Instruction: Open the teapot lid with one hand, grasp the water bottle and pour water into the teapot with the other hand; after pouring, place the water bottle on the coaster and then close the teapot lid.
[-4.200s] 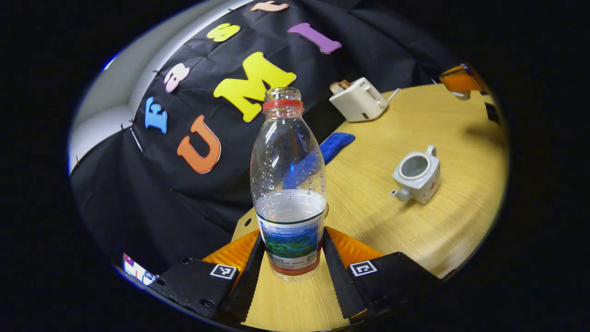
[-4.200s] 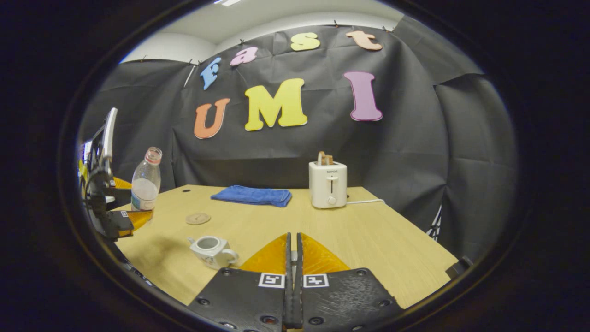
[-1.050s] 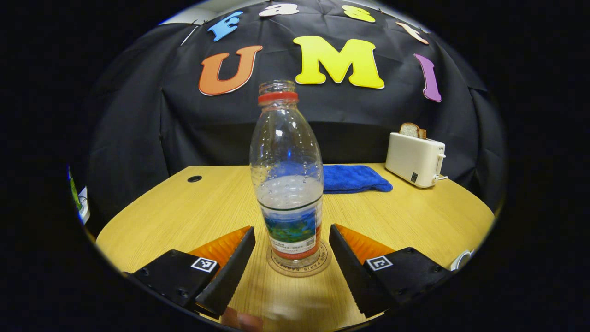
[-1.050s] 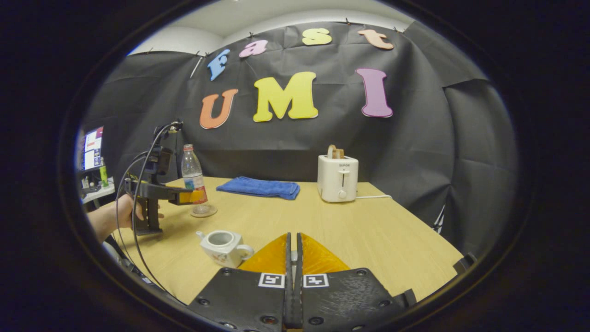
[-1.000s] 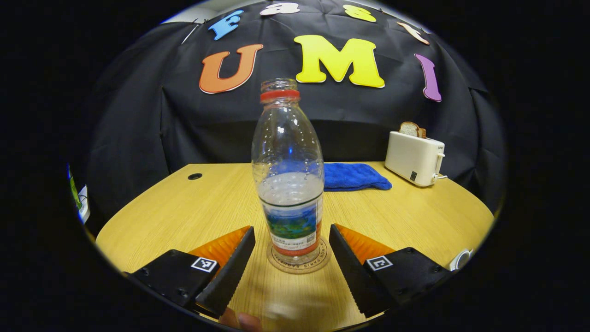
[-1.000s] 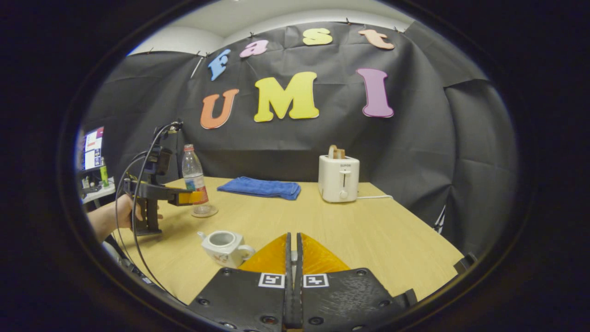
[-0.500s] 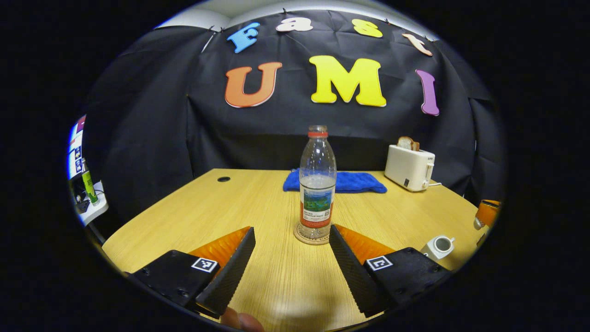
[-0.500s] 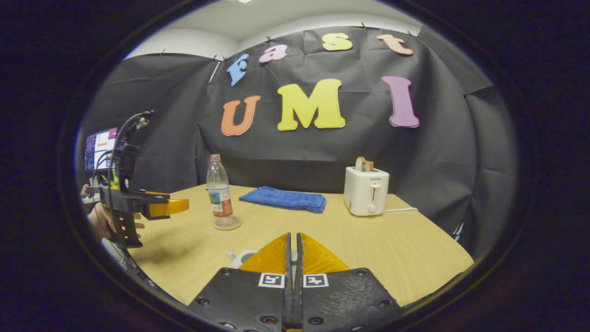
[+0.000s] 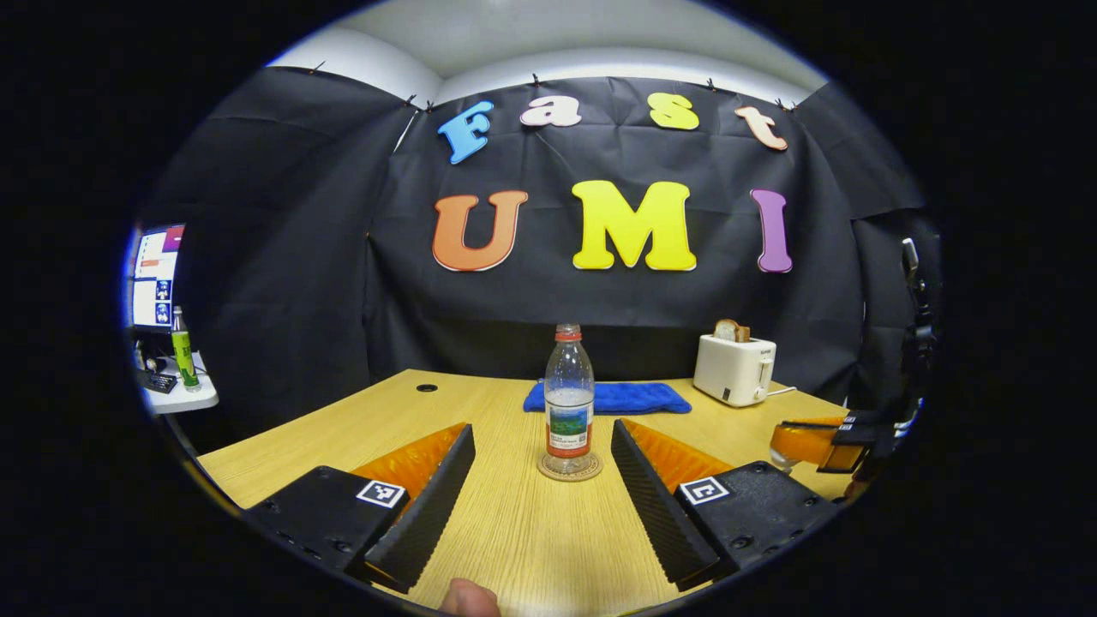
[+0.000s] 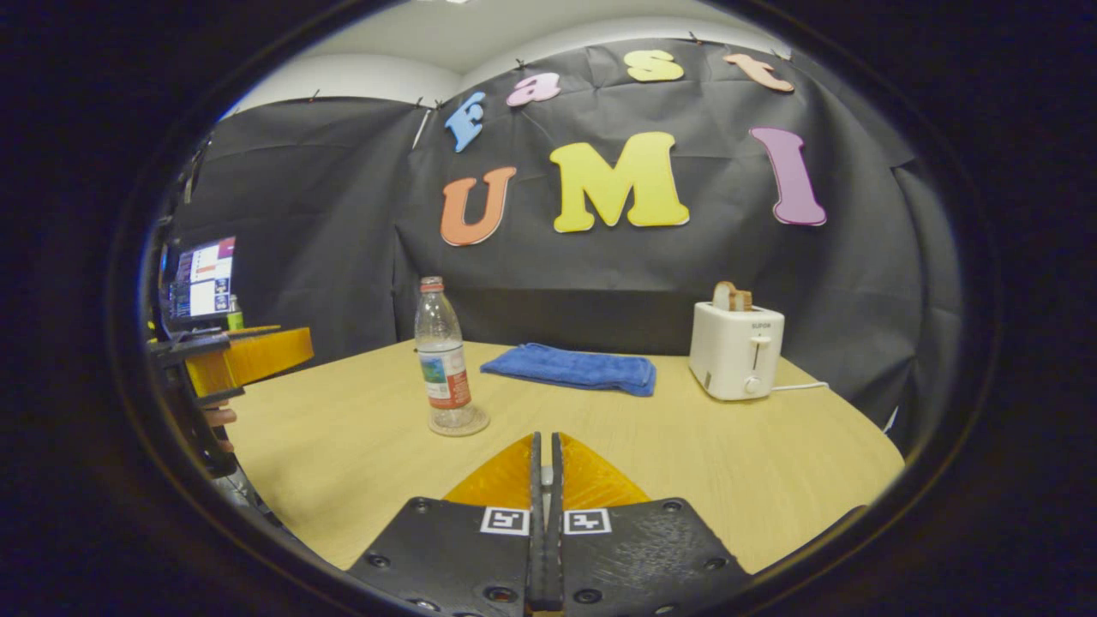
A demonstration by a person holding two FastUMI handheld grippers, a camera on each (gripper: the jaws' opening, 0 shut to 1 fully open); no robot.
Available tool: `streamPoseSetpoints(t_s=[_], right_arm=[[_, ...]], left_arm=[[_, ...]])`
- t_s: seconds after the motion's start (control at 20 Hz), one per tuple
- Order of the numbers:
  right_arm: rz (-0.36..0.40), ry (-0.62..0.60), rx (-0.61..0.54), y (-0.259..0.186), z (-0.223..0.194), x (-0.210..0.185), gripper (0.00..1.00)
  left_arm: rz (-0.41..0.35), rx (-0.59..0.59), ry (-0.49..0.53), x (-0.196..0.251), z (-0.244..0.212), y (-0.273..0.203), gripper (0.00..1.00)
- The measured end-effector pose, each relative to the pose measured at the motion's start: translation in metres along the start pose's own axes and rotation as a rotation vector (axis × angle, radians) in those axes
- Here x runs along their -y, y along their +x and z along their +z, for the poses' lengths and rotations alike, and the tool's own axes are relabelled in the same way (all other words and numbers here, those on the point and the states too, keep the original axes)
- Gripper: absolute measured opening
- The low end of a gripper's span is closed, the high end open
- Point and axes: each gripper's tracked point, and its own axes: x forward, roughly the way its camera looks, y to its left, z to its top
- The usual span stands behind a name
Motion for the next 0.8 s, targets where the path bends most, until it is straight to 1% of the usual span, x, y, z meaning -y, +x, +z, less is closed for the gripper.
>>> streamPoseSetpoints(t_s=[0.1, 0.15, 0.2, 0.35, 0.5, 0.7, 0.75, 0.8], right_arm=[[0.005, -0.022, 0.005, 0.003, -0.002, -0.006, 0.0], [0.004, -0.025, 0.004, 0.005, -0.004, -0.006, 0.0], [0.007, -0.023, 0.004, 0.006, -0.006, -0.008, 0.0], [-0.003, -0.021, 0.001, 0.008, -0.009, -0.004, 0.0], [-0.007, -0.006, 0.001, 0.008, -0.012, -0.002, 0.0], [-0.004, -0.008, 0.002, 0.011, -0.018, -0.003, 0.0], [-0.008, -0.007, 0.002, 0.012, -0.018, -0.002, 0.0], [-0.007, -0.002, 0.003, 0.013, -0.02, -0.002, 0.0]], left_arm=[[0.017, 0.008, 0.052, -0.007, 0.004, -0.002, 1.0], [0.055, 0.028, 0.074, -0.018, 0.011, -0.005, 1.0], [0.074, 0.039, 0.083, -0.025, 0.015, -0.007, 1.0], [0.08, 0.041, 0.05, -0.027, 0.019, -0.011, 0.99], [0.069, 0.05, 0.018, -0.024, 0.025, -0.014, 0.99], [0.074, 0.037, 0.015, -0.028, 0.02, -0.013, 0.99], [0.074, 0.034, 0.015, -0.028, 0.02, -0.013, 0.95], [0.074, 0.033, 0.015, -0.027, 0.02, -0.013, 0.99]])
